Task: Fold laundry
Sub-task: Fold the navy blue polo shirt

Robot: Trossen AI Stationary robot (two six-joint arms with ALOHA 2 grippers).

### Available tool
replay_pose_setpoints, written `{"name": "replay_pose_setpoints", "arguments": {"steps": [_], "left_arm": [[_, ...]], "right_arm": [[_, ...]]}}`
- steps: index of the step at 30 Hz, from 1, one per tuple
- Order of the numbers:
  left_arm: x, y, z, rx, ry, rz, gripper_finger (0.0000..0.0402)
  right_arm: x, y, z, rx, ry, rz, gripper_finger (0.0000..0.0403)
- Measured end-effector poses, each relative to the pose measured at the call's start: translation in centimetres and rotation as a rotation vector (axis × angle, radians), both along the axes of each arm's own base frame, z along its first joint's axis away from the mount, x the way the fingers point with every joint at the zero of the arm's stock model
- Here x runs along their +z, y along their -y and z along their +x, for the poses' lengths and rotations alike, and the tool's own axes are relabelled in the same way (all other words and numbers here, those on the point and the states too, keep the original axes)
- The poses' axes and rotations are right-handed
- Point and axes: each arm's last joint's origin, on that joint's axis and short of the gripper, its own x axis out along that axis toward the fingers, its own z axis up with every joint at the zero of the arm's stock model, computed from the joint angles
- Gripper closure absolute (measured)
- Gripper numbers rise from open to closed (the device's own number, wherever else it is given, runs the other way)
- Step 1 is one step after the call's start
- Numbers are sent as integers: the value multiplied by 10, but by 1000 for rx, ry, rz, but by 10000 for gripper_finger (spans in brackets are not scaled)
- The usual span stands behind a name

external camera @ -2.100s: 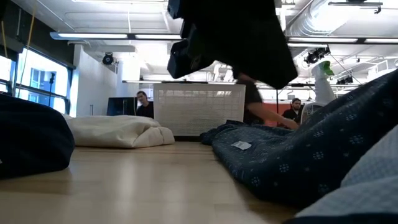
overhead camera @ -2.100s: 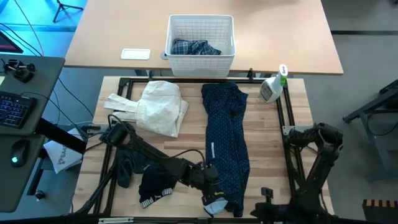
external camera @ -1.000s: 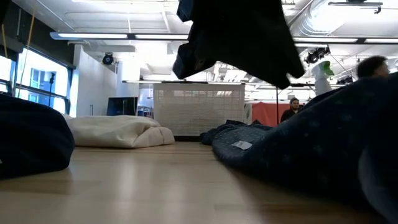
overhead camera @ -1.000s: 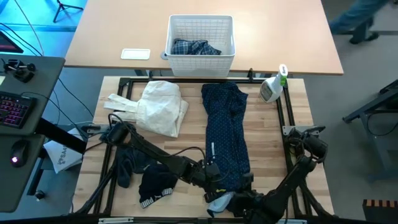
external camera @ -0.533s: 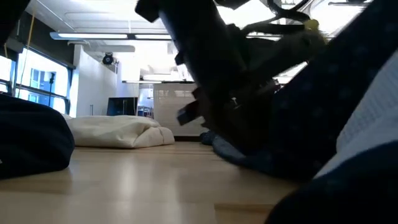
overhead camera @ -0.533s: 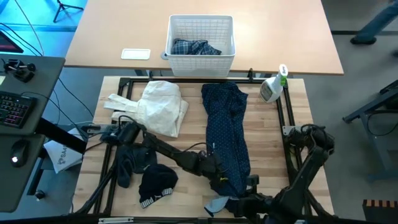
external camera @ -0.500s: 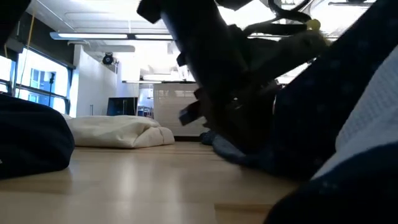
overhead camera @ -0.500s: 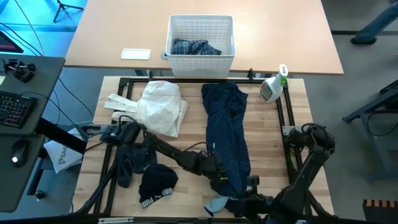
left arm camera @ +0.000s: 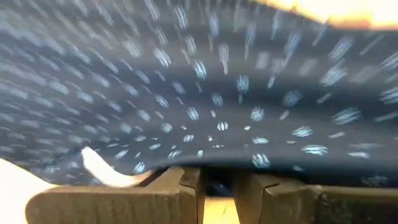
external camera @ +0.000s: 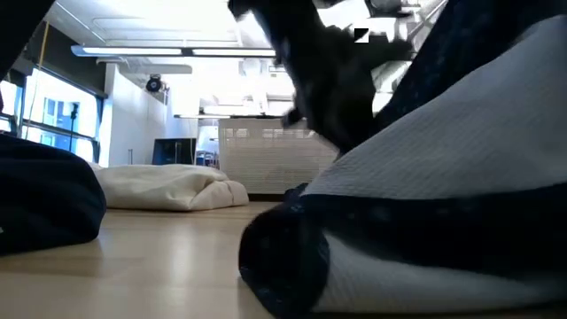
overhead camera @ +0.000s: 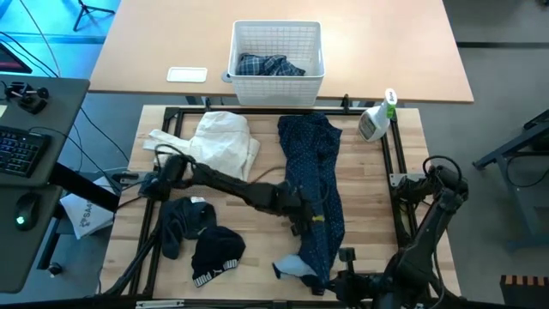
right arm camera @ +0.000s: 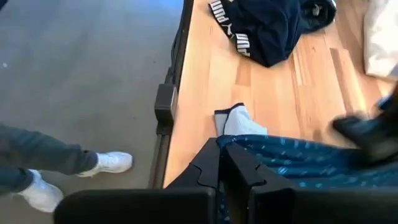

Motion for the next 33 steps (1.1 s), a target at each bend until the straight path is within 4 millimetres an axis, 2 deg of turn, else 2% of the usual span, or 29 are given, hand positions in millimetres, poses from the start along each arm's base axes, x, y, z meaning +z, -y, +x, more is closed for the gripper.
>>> {"name": "replay_pose_setpoints", "arguments": {"steps": [5, 9, 11, 14, 18, 22, 24, 29, 33], "left_arm": [[51, 7, -15, -15, 91, -18, 353], [93, 28, -35, -64, 181, -43, 353], [107, 42, -45, -111, 209, -49, 353], [118, 62, -60, -129, 225, -61, 353], [121, 78, -73, -43, 225, -81, 353], [113, 84, -86, -17, 109, -95, 353], [117, 82, -101, -11, 12, -123, 353], [146, 80, -144, -32, -77, -84, 353], [166, 86, -165, -60, -6, -21, 353]], "right_arm": [[0, 1, 0, -40, 21, 2, 403], [0, 2, 1, -41, 20, -2, 403], [0, 2, 1, -36, 20, -9, 403], [-8, 1, 8, -34, 4, -33, 403], [-20, 3, 21, -58, -23, -51, 403], [-18, 12, 36, -85, -13, -11, 403], [-13, 16, 47, -71, -15, 36, 403], [-1, 22, 69, 32, -44, 232, 402], [-11, 19, 76, 69, -93, 266, 399]]}}
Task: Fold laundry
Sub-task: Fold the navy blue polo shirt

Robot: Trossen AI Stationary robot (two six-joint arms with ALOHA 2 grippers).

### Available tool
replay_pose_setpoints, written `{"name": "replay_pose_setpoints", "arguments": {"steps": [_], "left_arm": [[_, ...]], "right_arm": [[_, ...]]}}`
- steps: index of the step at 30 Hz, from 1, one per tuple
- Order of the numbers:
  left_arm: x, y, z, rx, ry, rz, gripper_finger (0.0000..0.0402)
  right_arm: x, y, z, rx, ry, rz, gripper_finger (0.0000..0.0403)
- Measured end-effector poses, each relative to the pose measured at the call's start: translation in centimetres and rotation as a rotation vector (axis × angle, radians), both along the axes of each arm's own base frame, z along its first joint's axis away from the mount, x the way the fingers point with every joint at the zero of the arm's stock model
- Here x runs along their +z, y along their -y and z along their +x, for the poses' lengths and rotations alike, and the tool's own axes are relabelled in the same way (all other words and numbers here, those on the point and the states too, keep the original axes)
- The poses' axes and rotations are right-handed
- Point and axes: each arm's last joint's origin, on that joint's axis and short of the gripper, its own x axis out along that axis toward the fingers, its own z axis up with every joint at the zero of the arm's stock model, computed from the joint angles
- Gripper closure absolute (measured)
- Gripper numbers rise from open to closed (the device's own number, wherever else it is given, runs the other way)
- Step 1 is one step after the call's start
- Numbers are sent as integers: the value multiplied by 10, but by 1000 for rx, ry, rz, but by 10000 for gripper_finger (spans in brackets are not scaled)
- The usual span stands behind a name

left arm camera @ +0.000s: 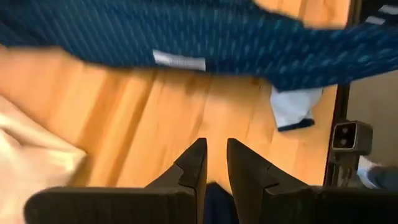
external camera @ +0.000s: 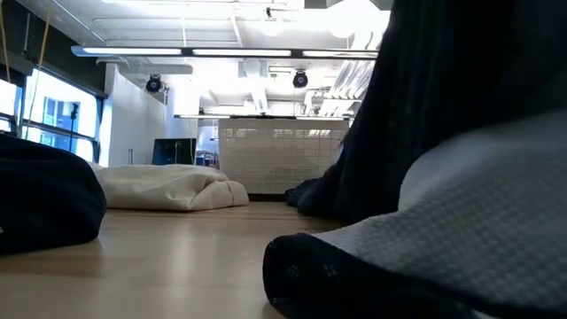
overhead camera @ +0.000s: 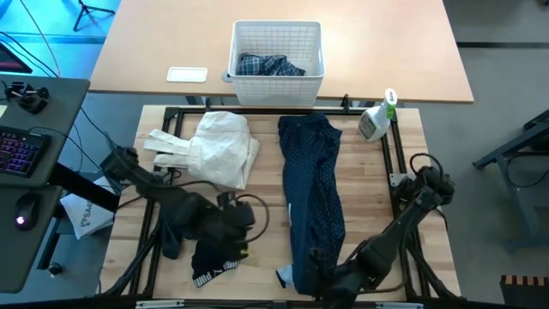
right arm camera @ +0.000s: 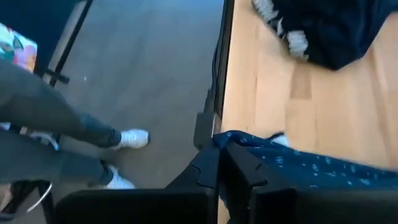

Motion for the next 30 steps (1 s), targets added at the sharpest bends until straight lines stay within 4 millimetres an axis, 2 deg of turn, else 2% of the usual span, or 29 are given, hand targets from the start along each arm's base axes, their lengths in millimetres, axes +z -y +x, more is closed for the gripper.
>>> {"name": "replay_pose_setpoints", "arguments": {"steps": [3, 8, 13, 16, 20, 23, 26, 30], "left_arm": [[8, 5, -9, -27, 52, 66, 353], [10, 12, -15, -74, 72, 125, 353], [10, 21, -21, -149, 66, 151, 353], [10, 28, -26, -178, 67, 149, 353], [10, 36, -32, -204, 72, 148, 353], [10, 39, -32, -179, 106, 135, 353], [10, 39, -32, -164, 111, 120, 353], [10, 40, -32, -189, 100, 118, 353]], "right_arm": [[-18, -6, 3, -6, -99, 30, 374], [-47, -15, 8, -51, -246, 97, 300], [-50, -15, 8, -156, -400, 256, 233], [-47, -16, 10, -237, -378, 311, 211], [-49, -17, 13, -290, -156, 156, 198], [-66, -16, 20, -293, -83, -16, 197], [-93, -8, 29, -300, -162, -113, 201], [-131, -1, 34, -324, -352, -151, 219]]}}
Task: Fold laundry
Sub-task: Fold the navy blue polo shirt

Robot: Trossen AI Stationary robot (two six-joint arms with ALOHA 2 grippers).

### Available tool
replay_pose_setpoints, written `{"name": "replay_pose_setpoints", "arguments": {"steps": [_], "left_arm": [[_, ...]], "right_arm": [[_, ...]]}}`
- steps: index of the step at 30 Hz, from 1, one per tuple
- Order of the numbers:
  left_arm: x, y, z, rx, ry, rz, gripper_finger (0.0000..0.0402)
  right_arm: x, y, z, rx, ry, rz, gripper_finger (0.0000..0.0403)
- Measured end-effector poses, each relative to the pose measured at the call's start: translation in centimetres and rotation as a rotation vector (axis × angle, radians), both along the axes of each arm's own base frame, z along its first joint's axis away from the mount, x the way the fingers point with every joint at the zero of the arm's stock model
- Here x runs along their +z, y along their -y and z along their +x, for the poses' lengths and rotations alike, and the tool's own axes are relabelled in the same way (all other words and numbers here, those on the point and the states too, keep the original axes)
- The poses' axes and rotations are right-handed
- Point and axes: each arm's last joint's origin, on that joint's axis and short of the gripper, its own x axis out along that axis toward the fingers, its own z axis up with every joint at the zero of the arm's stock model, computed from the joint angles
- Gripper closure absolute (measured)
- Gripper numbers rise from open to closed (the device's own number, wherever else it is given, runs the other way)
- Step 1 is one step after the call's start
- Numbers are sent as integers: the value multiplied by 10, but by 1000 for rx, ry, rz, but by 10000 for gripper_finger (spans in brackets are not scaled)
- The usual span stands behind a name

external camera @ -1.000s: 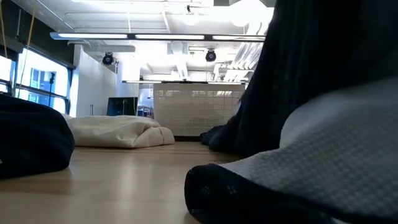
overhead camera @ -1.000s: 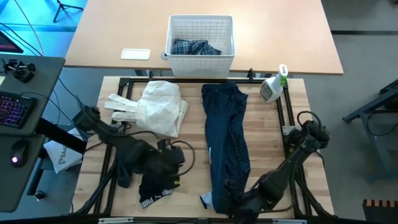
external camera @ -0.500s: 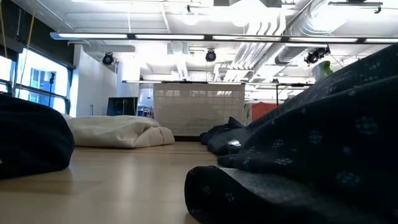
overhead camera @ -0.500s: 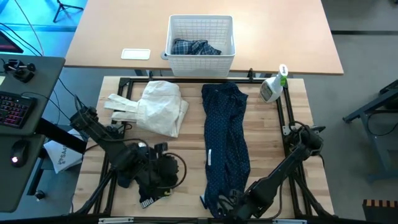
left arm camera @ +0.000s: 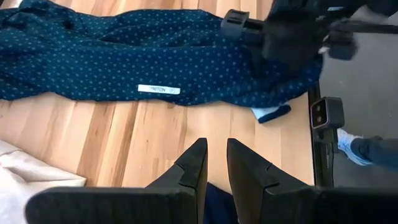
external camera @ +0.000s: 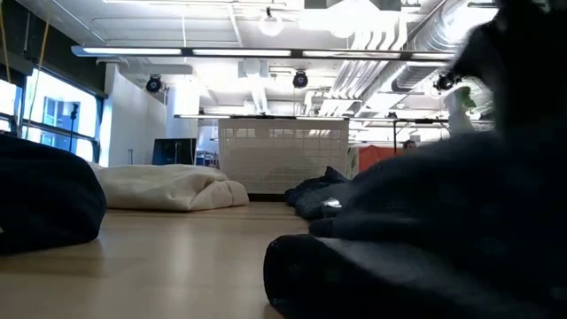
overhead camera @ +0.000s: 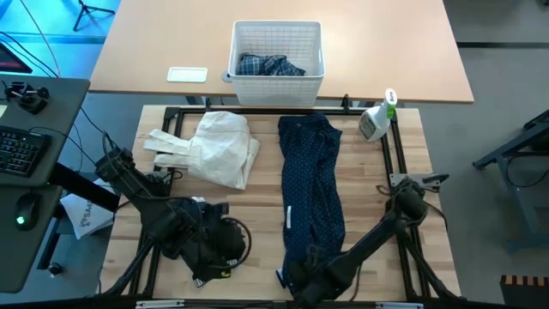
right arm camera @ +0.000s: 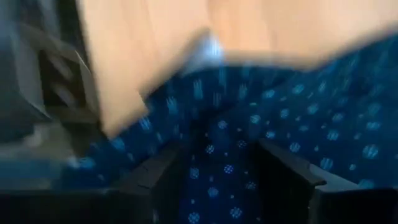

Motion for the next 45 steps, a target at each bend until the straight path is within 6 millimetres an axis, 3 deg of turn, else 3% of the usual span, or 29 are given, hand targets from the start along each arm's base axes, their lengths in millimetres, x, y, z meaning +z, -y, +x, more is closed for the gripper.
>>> {"name": "replay_pose_setpoints", "arguments": {"steps": [3, 6, 11, 13, 19, 23, 26, 31, 35, 41, 45], "left_arm": [[0, 0, 0, 3, 3, 4, 353], [0, -4, 3, 17, 9, 15, 353], [0, -14, 10, -8, 1, 76, 353], [0, -19, 14, -10, -3, 93, 353], [3, -30, 27, -114, -2, 153, 353], [4, -29, 34, -190, 27, 173, 353], [-3, -23, 39, -284, 61, 179, 352], [-28, -14, 52, -476, 129, 127, 352], [-45, -10, 63, -556, 216, 84, 352], [-91, -7, 104, -678, 259, 82, 342], [-128, 4, 134, -849, 268, 132, 310]], "right_arm": [[-24, 2, -4, 15, -125, -51, 246], [-28, 6, -11, -6, -236, -64, 293], [-13, 11, -17, -30, -264, -47, 391], [3, 13, -19, -21, -249, -11, 385], [78, 16, -33, 24, -83, 170, 383], [108, 20, -54, 14, -79, 213, 363], [117, 21, -60, -27, -69, 231, 322], [119, 15, -63, -16, -36, 247, 232], [111, -2, -83, 49, 33, 156, 174], [61, -20, -127, 110, -27, 80, 156], [31, -32, -142, 290, 61, 86, 155]]}}
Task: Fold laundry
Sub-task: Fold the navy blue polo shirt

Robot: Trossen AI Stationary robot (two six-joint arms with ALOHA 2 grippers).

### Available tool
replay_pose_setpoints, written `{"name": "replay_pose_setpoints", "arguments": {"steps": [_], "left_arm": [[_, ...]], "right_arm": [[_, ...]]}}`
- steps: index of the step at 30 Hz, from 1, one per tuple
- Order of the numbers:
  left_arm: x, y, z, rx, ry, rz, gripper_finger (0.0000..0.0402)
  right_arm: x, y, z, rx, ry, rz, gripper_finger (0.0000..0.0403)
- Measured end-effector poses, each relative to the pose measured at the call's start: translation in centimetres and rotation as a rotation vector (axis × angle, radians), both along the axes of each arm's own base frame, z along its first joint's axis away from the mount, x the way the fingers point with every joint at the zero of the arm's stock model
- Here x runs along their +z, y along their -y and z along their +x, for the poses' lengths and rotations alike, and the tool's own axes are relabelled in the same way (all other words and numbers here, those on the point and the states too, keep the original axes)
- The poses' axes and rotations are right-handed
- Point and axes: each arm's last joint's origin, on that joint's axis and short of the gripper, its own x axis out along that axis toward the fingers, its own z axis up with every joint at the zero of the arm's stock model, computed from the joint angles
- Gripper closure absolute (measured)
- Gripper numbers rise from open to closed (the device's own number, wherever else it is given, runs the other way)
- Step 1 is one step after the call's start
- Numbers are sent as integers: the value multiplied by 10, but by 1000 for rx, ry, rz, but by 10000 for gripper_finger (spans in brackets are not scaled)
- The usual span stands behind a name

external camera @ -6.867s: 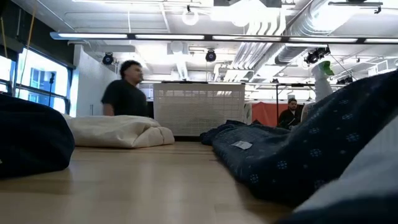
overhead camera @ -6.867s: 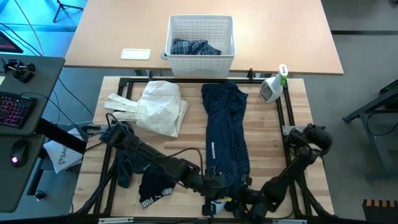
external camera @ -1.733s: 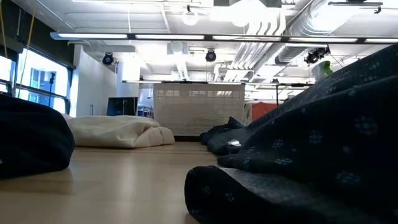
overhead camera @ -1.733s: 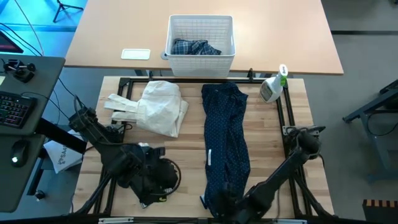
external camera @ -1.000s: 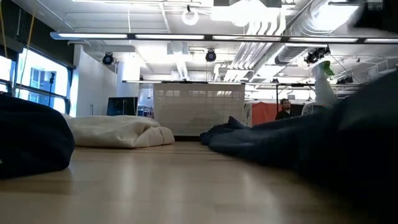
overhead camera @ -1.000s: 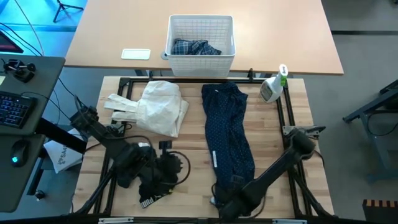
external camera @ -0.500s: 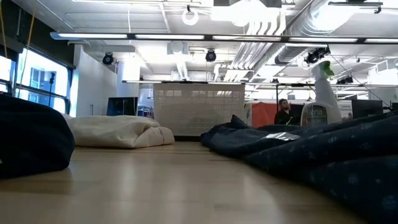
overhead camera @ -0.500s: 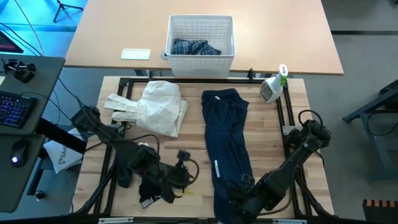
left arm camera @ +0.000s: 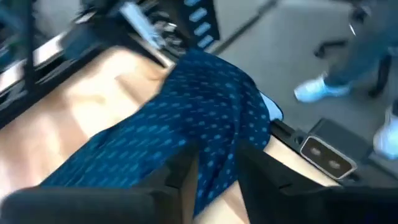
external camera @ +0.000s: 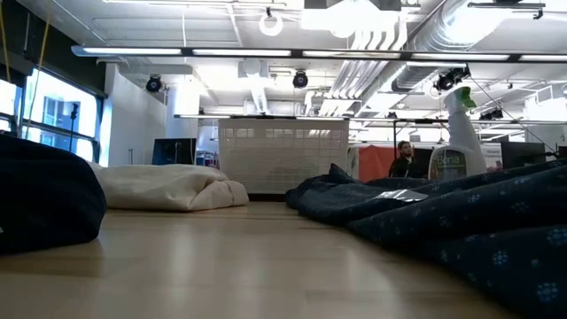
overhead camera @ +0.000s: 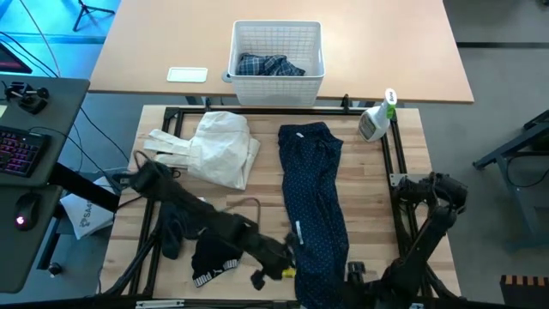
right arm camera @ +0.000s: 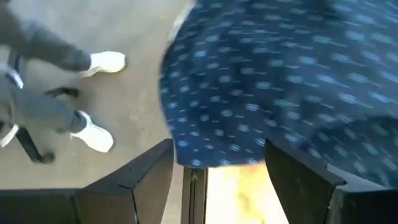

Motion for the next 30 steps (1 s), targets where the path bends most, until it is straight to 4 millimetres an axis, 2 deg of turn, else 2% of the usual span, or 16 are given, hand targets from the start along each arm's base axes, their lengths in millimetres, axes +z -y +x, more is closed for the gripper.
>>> {"name": "replay_pose_setpoints", "arguments": {"steps": [5, 10, 14, 17, 20, 23, 27, 29, 30], "left_arm": [[-43, 15, 25, -70, -23, 83, 251], [-75, 28, 42, -121, -7, 132, 200], [-93, 35, 52, -102, 6, 156, 180], [-108, 33, 57, -60, -34, 132, 179], [-120, 29, 59, -20, -80, 112, 196], [-123, 27, 58, 40, -128, 94, 234], [-115, 23, 56, 128, -219, -22, 322], [-108, 20, 56, 151, -292, -144, 374], [-102, 20, 55, 167, -323, -192, 386]], "right_arm": [[-32, 10, -9, 169, 105, -144, 155], [-57, 24, -5, 326, 183, -221, 155], [-70, 38, 6, 322, 218, -216, 166], [-75, 49, 15, 253, 223, -187, 197], [-80, 58, 23, 190, 228, -143, 241], [-83, 67, 31, 111, 234, -92, 293], [-80, 73, 42, -39, 196, 8, 372], [-74, 71, 48, -82, 175, 65, 392], [-70, 70, 51, -107, 173, 94, 391]]}}
